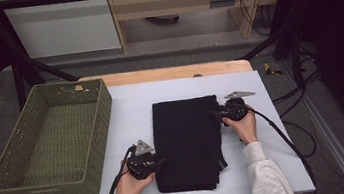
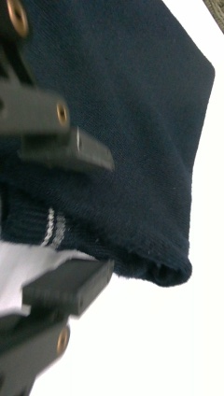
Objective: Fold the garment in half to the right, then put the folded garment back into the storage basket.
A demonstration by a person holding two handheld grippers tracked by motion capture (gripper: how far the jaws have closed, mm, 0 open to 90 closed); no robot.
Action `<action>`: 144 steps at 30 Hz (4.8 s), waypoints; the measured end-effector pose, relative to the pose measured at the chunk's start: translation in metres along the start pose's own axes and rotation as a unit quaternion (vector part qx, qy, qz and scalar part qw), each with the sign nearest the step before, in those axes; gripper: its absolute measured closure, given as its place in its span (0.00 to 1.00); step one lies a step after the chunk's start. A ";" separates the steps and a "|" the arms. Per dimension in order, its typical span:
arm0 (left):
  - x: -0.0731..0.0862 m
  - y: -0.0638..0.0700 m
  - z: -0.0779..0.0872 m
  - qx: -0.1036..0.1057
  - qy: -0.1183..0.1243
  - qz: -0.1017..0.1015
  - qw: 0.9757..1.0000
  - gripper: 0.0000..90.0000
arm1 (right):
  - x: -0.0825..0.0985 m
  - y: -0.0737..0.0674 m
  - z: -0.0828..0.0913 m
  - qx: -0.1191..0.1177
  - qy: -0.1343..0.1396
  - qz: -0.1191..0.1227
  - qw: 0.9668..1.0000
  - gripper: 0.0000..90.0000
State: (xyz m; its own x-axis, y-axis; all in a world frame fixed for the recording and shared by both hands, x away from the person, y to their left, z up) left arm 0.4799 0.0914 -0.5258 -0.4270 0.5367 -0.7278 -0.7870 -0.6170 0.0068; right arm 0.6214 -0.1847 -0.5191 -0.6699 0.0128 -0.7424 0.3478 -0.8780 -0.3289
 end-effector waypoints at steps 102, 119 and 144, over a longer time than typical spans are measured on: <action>-0.105 -0.115 -0.044 -0.087 0.057 0.015 0.994 0.14 | 0.075 -0.056 0.108 -0.109 0.023 0.015 0.994 0.05; -0.087 -0.139 -0.082 -0.096 0.032 0.051 0.994 0.44 | 0.088 -0.071 0.099 -0.108 -0.013 0.019 0.994 0.06; -0.087 -0.129 -0.090 -0.082 0.024 0.043 0.995 0.81 | 0.110 -0.084 0.079 -0.073 -0.067 0.010 0.995 0.11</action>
State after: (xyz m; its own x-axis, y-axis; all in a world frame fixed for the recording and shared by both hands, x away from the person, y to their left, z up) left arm 0.6582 0.0723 -0.5249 -0.4641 0.4523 -0.7616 -0.6633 -0.7473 -0.0396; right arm 0.4668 -0.1479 -0.5265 -0.7404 -0.0770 -0.6678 0.4467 -0.7987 -0.4032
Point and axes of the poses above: each handheld gripper's, and its own axes: z roughly backward along the jaws, x roughly out of its underside, y roughly to its right, the point moved 7 cm from there along -z, roughly forward along the jaws, and after that the axes turned 12 degrees about -z, right-handed, at the moved point
